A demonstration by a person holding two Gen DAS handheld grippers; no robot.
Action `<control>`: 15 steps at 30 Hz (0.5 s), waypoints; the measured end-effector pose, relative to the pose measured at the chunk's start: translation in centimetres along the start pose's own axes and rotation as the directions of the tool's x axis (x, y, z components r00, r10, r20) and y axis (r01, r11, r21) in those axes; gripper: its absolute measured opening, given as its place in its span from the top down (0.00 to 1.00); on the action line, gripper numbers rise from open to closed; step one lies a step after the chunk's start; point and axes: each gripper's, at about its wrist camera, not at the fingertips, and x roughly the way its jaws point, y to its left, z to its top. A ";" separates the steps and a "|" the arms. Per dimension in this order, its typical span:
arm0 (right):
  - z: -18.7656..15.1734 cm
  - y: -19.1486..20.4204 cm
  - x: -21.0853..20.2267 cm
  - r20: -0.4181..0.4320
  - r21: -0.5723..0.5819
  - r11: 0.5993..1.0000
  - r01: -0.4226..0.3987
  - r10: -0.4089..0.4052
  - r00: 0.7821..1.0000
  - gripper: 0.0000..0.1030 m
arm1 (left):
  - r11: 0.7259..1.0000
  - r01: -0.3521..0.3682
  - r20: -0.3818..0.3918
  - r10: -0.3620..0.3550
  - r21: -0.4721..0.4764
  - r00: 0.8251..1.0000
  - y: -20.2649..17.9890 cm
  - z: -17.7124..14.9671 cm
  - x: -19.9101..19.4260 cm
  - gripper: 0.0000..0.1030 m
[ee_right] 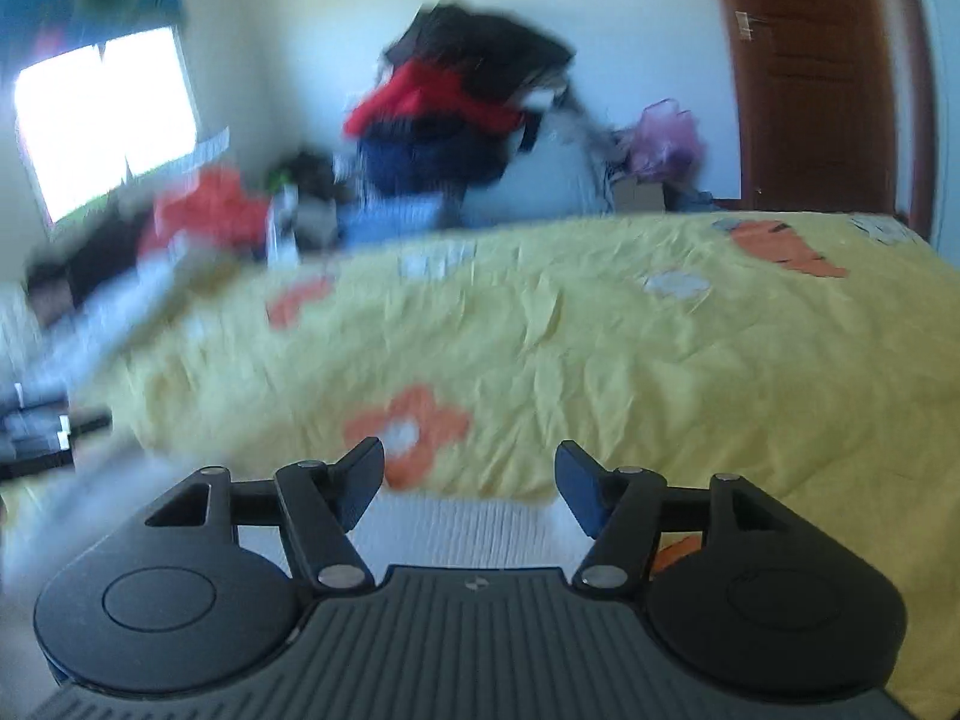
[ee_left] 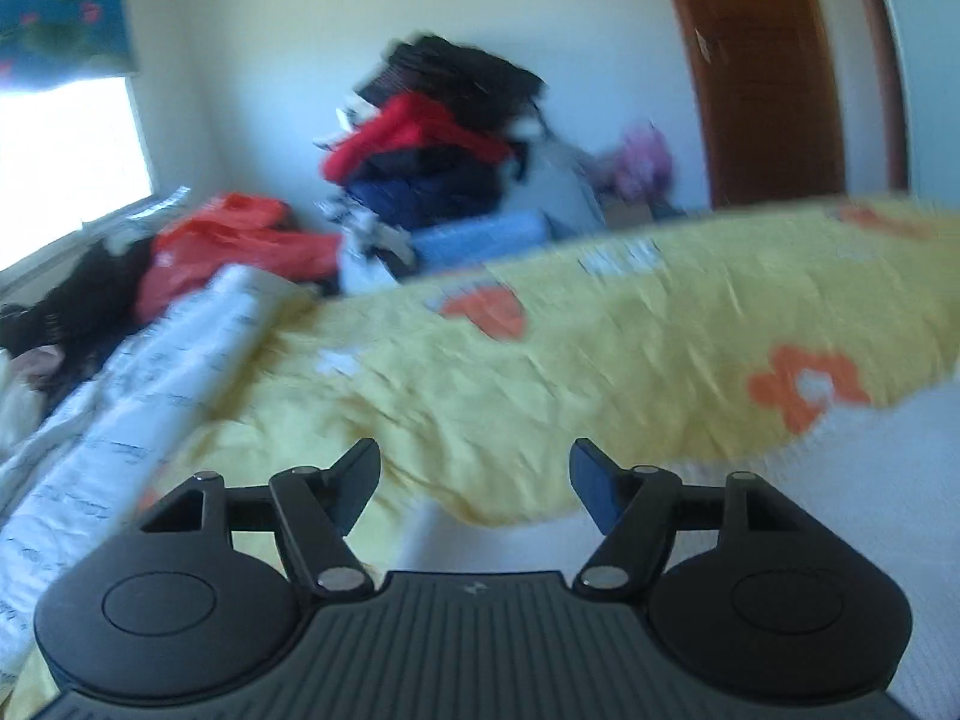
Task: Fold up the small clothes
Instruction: 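Open both grippers and withdraw from the folded cardigan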
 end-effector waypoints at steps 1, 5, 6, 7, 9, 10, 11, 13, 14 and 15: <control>-0.6 0.4 1.2 -0.030 -0.032 0.999 0.025 -0.026 0.999 0.35 | 1.000 -0.001 -0.031 0.002 0.013 1.000 -0.6 -0.5 1.0 0.32; -3.1 -0.2 3.5 -0.090 -0.094 0.991 0.092 -0.100 0.991 0.38 | 1.000 0.004 -0.117 -0.006 -0.016 0.993 0.1 -3.5 3.7 0.32; -3.1 -0.6 3.6 -0.091 -0.078 0.993 0.090 -0.097 0.991 0.37 | 0.997 0.021 -0.129 -0.031 -0.077 0.991 1.3 -3.6 4.0 0.32; -3.1 -0.9 3.8 -0.095 -0.065 0.994 0.085 -0.091 0.991 0.37 | 0.991 0.039 -0.147 -0.058 -0.128 0.987 2.1 -3.8 4.6 0.32; -2.9 -1.0 4.4 -0.105 -0.059 0.994 0.090 -0.096 0.990 0.33 | 0.981 0.057 -0.159 -0.087 -0.185 0.983 2.8 -3.7 5.4 0.30; -2.8 -0.8 4.7 -0.110 -0.067 0.993 0.094 -0.101 0.989 0.32 | 0.984 0.048 -0.159 -0.076 -0.172 0.984 2.5 -3.6 5.4 0.30; -2.9 -0.6 4.8 -0.110 -0.074 0.993 0.096 -0.103 0.989 0.31 | 0.988 0.037 -0.156 -0.060 -0.148 0.986 2.1 -3.5 5.3 0.30; -2.7 -0.7 4.0 -0.103 -0.059 0.994 0.089 -0.095 0.990 0.32 | 0.994 0.004 -0.152 -0.020 -0.105 0.988 1.5 -3.2 4.5 0.31; -2.5 -0.5 3.1 -0.091 -0.046 0.993 0.104 -0.108 0.990 0.33 | 0.995 -0.035 -0.148 0.021 -0.091 0.989 1.3 -3.0 3.3 0.31; -2.3 -0.2 1.6 -0.063 -0.039 0.991 0.125 -0.127 0.990 0.31 | 0.994 -0.075 -0.135 0.063 -0.085 0.989 1.1 -2.7 1.9 0.32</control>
